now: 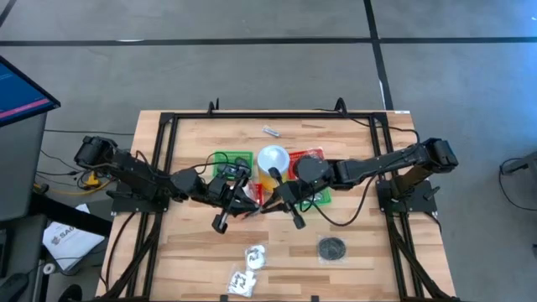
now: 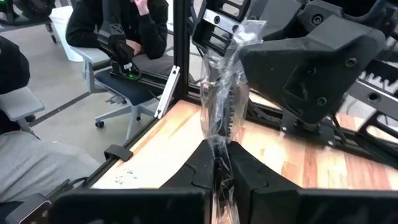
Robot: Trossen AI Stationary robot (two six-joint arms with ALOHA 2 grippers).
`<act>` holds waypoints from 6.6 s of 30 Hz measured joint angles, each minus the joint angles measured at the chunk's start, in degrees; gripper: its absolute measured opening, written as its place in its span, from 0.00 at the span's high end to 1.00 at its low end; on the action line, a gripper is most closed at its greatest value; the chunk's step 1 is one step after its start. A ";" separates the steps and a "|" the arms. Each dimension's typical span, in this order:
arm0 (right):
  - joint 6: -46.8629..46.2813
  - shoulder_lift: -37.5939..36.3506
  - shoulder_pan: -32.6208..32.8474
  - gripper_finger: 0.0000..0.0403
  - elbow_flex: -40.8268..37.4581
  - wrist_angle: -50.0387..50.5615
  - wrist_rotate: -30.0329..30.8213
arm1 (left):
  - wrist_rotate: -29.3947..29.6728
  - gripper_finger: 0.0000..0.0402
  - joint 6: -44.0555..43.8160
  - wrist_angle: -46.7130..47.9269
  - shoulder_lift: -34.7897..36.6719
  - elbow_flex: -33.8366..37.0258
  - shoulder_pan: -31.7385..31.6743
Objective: Pick & Place Travel size toiletries
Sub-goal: Put the black hair brush into the right red bin
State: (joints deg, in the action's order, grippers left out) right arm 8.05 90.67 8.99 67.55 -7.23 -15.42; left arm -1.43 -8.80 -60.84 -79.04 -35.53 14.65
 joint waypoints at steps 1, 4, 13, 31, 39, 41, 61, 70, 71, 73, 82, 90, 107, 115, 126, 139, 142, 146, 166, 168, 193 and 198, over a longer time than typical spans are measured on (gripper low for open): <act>0.00 -0.47 -0.02 0.98 0.00 0.96 0.07 | 0.14 0.98 0.02 0.00 0.13 0.00 -0.02; -0.14 -1.69 -0.06 0.99 0.00 2.76 0.15 | 0.15 0.97 1.32 0.28 1.05 0.00 -0.42; -1.72 -6.48 -0.01 1.00 -0.04 13.01 0.99 | -0.04 0.91 1.08 2.68 1.59 -0.11 -2.91; -10.82 -13.19 -0.88 1.00 -0.09 34.85 11.64 | -0.17 0.80 0.86 7.25 1.55 -0.08 -0.27; -18.90 -16.58 -2.76 1.00 -0.09 46.93 20.30 | -0.26 0.81 0.92 7.30 1.55 -0.08 1.87; -21.54 -16.85 -3.68 1.00 -0.09 49.23 21.29 | -0.24 0.81 0.95 7.30 1.55 -0.08 2.20; -34.74 -16.43 -17.63 1.00 -3.22 56.47 21.53 | -0.09 0.81 0.88 7.50 1.55 -0.08 4.85; -34.37 -16.32 -22.41 1.00 -7.73 49.86 18.21 | -0.10 0.81 0.97 7.50 1.53 -0.08 4.94; -34.23 -15.91 -22.74 1.00 -8.26 48.99 18.13 | -0.09 0.81 0.97 7.50 1.53 -0.08 4.94; -33.76 -15.27 -23.11 1.00 -9.70 46.59 17.67 | -0.11 0.81 0.99 7.50 1.53 -0.08 4.94; -33.59 -15.34 -25.43 1.00 -15.73 36.84 13.30 | -0.11 0.81 1.02 7.80 1.53 -0.06 4.92; -34.96 -15.34 -25.78 1.00 -20.41 30.56 12.12 | -0.11 0.81 1.03 7.82 1.53 -0.06 4.90; -35.63 -15.34 -26.18 1.00 -24.17 24.24 12.21 | -0.09 0.81 1.03 7.93 1.53 -0.06 4.90; -35.77 -10.51 -26.01 1.00 -24.15 23.05 12.24 | -0.09 0.81 1.05 8.05 1.53 -0.06 4.90; -34.64 -6.93 -27.10 0.85 -24.14 20.19 12.22 | -0.09 0.81 1.05 8.32 1.52 -0.06 4.89; -32.90 -7.47 -27.24 0.64 -23.88 20.71 12.20 | -0.09 0.81 1.05 8.50 1.51 -0.06 4.88; -31.55 -7.47 -27.70 0.60 -22.29 23.53 12.15 | -0.09 0.81 1.04 8.55 1.51 -0.06 4.88; -31.43 -7.47 -28.37 0.57 -19.94 28.34 12.18 | -0.09 0.81 1.03 8.61 1.51 -0.06 4.90; -30.12 -15.11 -28.60 0.59 -16.13 40.70 12.41 | -0.09 0.81 1.03 9.01 1.51 -0.06 4.88; -30.12 -16.05 -27.25 0.60 -16.15 43.03 12.20 | -0.09 0.81 1.03 9.01 1.51 -0.06 4.90; -42.74 -18.29 4.03 0.61 -16.22 55.01 12.37 | -0.09 0.81 1.03 9.01 1.51 -0.06 4.88; -47.75 -18.29 10.22 0.61 -16.22 54.99 12.60 | -0.11 0.81 1.01 9.01 1.51 -0.06 4.88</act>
State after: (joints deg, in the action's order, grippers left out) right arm -39.69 72.38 19.21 51.33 47.76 -2.82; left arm -1.54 -7.79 -51.83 -77.54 -35.59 19.53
